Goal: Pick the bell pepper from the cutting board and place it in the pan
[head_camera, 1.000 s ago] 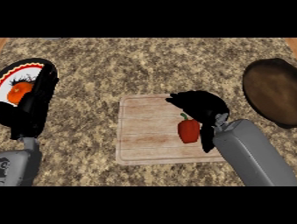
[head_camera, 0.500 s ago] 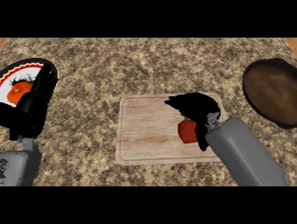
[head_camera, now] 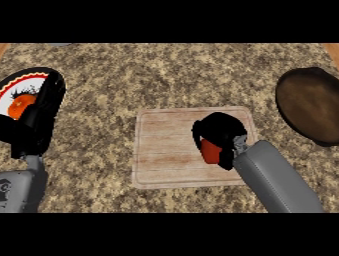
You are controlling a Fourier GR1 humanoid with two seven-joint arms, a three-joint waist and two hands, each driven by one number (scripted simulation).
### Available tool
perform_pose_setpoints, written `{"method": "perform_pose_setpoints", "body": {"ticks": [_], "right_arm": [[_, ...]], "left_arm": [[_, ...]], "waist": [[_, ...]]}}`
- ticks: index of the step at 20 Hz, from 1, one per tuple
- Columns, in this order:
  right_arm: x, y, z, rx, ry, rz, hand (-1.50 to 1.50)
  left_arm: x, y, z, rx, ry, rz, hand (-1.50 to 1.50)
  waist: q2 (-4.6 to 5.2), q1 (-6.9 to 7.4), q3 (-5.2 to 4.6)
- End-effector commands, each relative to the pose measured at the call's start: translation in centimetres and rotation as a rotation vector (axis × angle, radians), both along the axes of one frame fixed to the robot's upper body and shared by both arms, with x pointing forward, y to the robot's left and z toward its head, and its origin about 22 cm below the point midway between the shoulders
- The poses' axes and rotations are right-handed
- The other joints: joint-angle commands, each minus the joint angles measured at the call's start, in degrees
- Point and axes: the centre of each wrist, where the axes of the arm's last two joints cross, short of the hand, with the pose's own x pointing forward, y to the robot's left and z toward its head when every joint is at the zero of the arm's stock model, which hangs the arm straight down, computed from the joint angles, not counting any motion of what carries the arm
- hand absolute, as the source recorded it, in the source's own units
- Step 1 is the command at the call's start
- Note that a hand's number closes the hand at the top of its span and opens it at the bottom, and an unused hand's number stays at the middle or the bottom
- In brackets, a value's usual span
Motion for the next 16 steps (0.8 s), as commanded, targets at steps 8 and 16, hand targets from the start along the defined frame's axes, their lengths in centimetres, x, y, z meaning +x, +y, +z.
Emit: {"method": "perform_pose_setpoints", "body": {"ticks": [8,16], "right_arm": [[-4.9,0.2,-0.6,0.084,-0.035,-0.286,1.50],[-10.1,1.0,3.2,0.287,-0.470,-0.547,1.50]], "left_arm": [[-0.1,-0.1,-0.4,0.013,0.028,0.027,0.00],[0.0,-0.4,-0.4,-0.005,0.021,0.027,0.00]], "waist": [[-0.39,-2.13,0.12],[-0.34,-2.03,0.15]]}}
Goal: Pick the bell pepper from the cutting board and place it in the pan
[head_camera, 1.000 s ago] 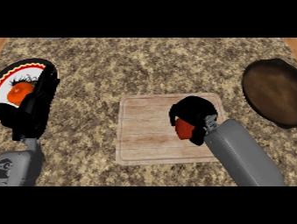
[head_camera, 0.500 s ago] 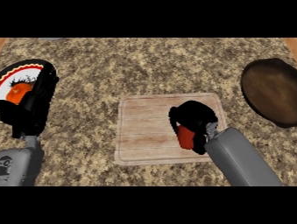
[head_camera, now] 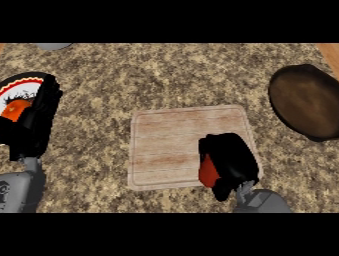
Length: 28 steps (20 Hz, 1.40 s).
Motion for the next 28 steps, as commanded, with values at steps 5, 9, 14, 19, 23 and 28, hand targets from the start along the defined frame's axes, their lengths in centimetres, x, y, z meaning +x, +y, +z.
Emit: {"method": "perform_pose_setpoints", "body": {"ticks": [5,9,14,19,23,28], "right_arm": [[-5.3,-2.0,8.2,0.178,-0.379,-0.163,1.50],[-5.1,-2.2,7.7,0.206,-0.481,-0.289,1.50],[-3.4,-7.1,10.0,0.424,-0.502,-0.357,1.50],[0.4,-13.3,10.4,0.569,-0.525,-0.473,1.50],[4.4,-17.4,10.4,0.476,-0.554,-0.532,1.50],[7.6,-23.1,7.0,0.386,-0.580,-0.550,1.50]], "left_arm": [[0.4,-1.1,0.2,-0.010,-0.001,-0.023,0.00],[-0.1,-1.4,-0.7,-0.007,-0.014,-0.020,0.00],[0.4,-0.4,-0.7,-0.004,-0.017,-0.005,0.00],[0.9,-0.8,0.6,-0.003,-0.019,-0.031,0.00],[1.0,-1.4,-0.1,0.009,-0.010,-0.018,0.00],[0.8,-0.9,1.0,0.002,-0.026,-0.056,0.00]], "waist": [[0.26,0.31,0.01],[0.62,1.37,0.03],[0.82,1.59,0.06],[0.91,1.90,0.11],[0.94,2.18,0.06],[1.03,2.82,0.09]]}}
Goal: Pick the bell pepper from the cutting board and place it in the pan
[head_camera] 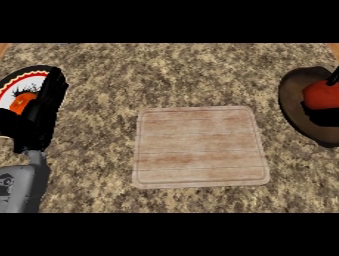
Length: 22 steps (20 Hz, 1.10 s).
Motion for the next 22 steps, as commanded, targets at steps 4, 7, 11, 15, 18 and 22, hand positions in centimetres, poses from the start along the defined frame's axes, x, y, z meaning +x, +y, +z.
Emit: {"method": "perform_pose_setpoints", "body": {"ticks": [4,7,11,15,18,22], "right_arm": [[2.6,-8.6,-4.0,-0.163,-0.002,-0.134,1.50],[3.7,-10.8,-5.6,-0.185,0.016,-0.173,1.50],[5.2,-12.7,-6.3,-0.140,0.019,-0.188,1.50],[5.8,-12.1,-8.9,-0.128,0.026,-0.152,1.50],[5.1,-13.3,-9.7,0.029,0.116,-0.162,-1.50],[5.8,-11.7,-11.2,0.228,0.288,-0.036,-1.50]], "left_arm": [[-0.1,0.1,-1.2,-0.011,-0.009,-0.010,0.00],[-0.1,0.0,0.0,-0.020,0.001,-0.036,0.00],[-0.2,-1.1,-0.5,-0.009,-0.024,-0.037,0.00],[0.5,-1.3,-0.5,0.012,-0.007,-0.045,0.00],[0.4,-1.0,-0.6,-0.001,-0.021,-0.051,0.00],[0.8,-1.3,0.0,-0.004,-0.029,-0.071,0.00]], "waist": [[0.67,1.23,0.08],[0.57,1.92,0.13],[0.87,2.65,0.19],[0.87,2.33,0.19],[1.38,3.40,0.29],[1.48,3.85,0.32]]}}
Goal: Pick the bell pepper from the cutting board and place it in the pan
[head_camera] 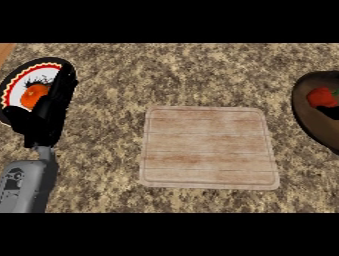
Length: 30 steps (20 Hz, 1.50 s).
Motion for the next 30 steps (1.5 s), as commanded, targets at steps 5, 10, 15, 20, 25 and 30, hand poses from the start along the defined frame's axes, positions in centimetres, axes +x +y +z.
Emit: {"method": "perform_pose_setpoints", "body": {"ticks": [5,10,15,20,25,30], "right_arm": [[-0.9,-1.4,-1.1,0.139,0.018,0.080,-1.50],[-1.3,-1.1,-2.2,0.252,-0.219,0.071,-1.50],[-4.4,-5.5,-1.2,0.397,-0.333,0.070,-1.50],[-8.6,-8.6,-2.3,0.560,-0.331,0.188,-1.50],[-13.6,-12.6,-1.0,0.581,-0.332,0.271,-1.50],[-18.1,-14.1,-1.9,0.586,-0.335,0.284,-1.50]], "left_arm": [[-0.7,-0.5,0.6,0.004,-0.010,-0.002,0.00],[-0.3,0.5,-0.1,-0.015,0.020,0.015,0.00],[-0.9,0.4,0.1,-0.008,0.027,0.067,0.00],[-1.1,1.2,-0.7,-0.010,0.037,0.074,0.00],[-1.1,3.6,0.4,0.010,0.019,0.079,0.00],[-1.5,2.6,-1.2,0.014,0.039,0.089,0.00]], "waist": [[-0.22,0.08,0.04],[-0.27,-1.06,0.05],[-1.19,-3.03,-0.15],[-1.59,-4.09,-0.30],[-2.08,-5.14,-0.46],[-2.14,-5.89,-0.52]]}}
